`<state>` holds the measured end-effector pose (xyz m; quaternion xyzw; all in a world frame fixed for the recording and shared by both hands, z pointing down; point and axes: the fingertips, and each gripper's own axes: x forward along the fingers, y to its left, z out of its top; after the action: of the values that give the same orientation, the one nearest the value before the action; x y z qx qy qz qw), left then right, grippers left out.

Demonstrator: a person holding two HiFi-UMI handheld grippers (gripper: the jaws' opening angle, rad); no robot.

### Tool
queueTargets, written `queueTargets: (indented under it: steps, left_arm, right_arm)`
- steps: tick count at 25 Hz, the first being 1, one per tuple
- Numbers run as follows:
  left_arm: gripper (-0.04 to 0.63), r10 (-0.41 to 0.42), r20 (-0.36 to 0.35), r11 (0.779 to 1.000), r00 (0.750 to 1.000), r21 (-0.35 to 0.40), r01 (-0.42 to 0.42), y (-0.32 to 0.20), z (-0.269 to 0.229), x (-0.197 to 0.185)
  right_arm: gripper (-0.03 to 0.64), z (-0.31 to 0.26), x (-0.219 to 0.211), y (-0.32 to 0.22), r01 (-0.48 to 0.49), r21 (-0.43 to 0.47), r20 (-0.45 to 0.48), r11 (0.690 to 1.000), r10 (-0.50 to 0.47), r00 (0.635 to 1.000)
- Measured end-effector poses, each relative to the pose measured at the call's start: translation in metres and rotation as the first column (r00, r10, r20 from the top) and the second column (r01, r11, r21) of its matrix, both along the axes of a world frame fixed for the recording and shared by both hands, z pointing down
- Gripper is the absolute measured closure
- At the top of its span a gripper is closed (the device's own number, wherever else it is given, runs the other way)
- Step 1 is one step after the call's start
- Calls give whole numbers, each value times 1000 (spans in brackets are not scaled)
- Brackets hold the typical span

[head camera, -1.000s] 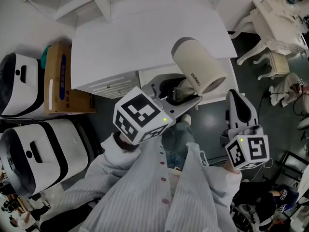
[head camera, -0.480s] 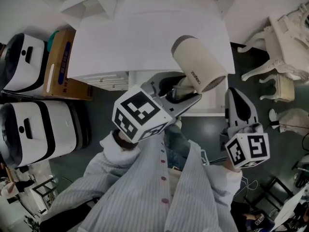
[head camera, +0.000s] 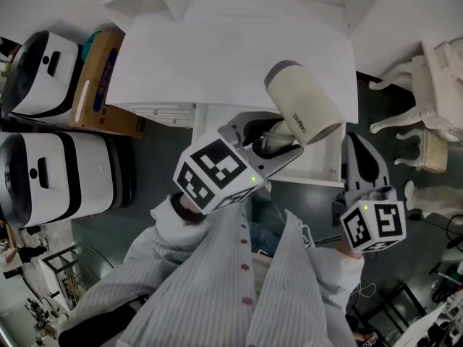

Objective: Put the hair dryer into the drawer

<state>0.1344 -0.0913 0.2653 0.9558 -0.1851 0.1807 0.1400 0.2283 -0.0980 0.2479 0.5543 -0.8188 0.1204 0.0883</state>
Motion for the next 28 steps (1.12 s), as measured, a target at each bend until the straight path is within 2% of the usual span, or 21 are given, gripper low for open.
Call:
queueTargets:
  steps: [10,15,22,28]
  left_arm:
    - [379,17,51,999,999,-35,-15,-14,24,0]
    - [378,49,111,998,993,-38,-45,-18,44,-7]
    - [379,132,188,988,973,-107,-113,-15,94,-8]
    - [379,210,249,970,945,-177,-169,-5,146,-10]
  right_arm:
    - [604,15,-3,-21,10,-39,3,999,-10,1000]
    - [604,27,-7,-24,2,-69,4,998,-2,1000]
    - [604,55,-2,-21,-33,-123,13,992,35,999]
    - [604,86,-1,-10,-64,-185,17,981,69,997]
